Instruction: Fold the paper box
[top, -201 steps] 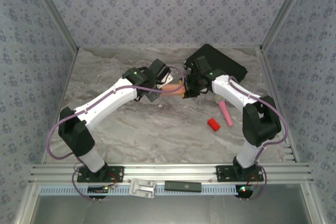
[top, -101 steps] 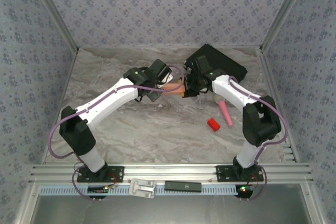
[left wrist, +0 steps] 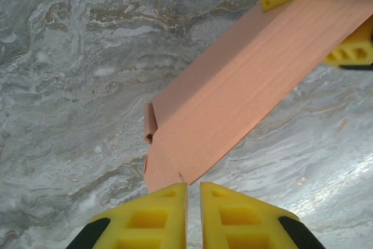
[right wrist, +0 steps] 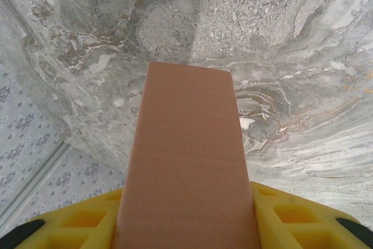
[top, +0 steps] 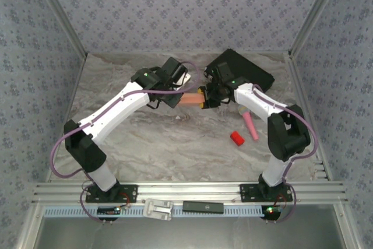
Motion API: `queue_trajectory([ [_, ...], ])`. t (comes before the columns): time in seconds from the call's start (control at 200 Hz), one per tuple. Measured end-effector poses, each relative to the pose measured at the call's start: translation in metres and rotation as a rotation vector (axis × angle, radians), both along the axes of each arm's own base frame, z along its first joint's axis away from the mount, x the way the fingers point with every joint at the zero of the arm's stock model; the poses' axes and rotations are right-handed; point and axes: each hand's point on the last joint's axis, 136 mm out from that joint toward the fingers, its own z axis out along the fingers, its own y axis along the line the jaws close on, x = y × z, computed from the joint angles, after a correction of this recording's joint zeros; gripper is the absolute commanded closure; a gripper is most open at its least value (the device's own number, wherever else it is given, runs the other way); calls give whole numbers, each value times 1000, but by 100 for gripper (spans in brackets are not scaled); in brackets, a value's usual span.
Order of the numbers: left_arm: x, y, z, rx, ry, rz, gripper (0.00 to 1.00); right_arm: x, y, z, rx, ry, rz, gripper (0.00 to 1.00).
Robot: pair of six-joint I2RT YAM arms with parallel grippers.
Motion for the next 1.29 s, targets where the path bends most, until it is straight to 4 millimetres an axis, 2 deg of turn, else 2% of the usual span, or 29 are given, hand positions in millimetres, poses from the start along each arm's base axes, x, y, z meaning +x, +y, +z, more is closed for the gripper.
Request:
queue_trajectory([
  [0.075,0,-1,-1,-13,11,10,87,0,2,-1,2,2,1,54],
  [0.155,0,-1,-4,-9,17,20,68,0,4,-1,7,2,0,54],
  [0.275,2,6,-7,6,3,51,60,0,4,0,11,4,-5,54],
  [0.405,-4,29,-14,56,6,56,61,3,0,0,13,7,-16,54],
  [0.57,6,44,-15,86,-1,57,64,5,-4,0,17,9,-25,54],
  [0.77,16,34,-20,108,1,20,73,5,-4,0,18,10,-26,54],
  [0.855,17,32,-20,110,3,13,74,5,-4,0,18,10,-26,54],
  [0.999,16,31,-21,111,3,9,70,5,-4,0,23,11,-23,54],
  [1.149,16,27,-20,116,-10,-7,61,5,-3,1,25,13,-21,54],
  [1.294,15,20,-18,116,-31,-27,60,5,-4,1,25,13,-22,54],
])
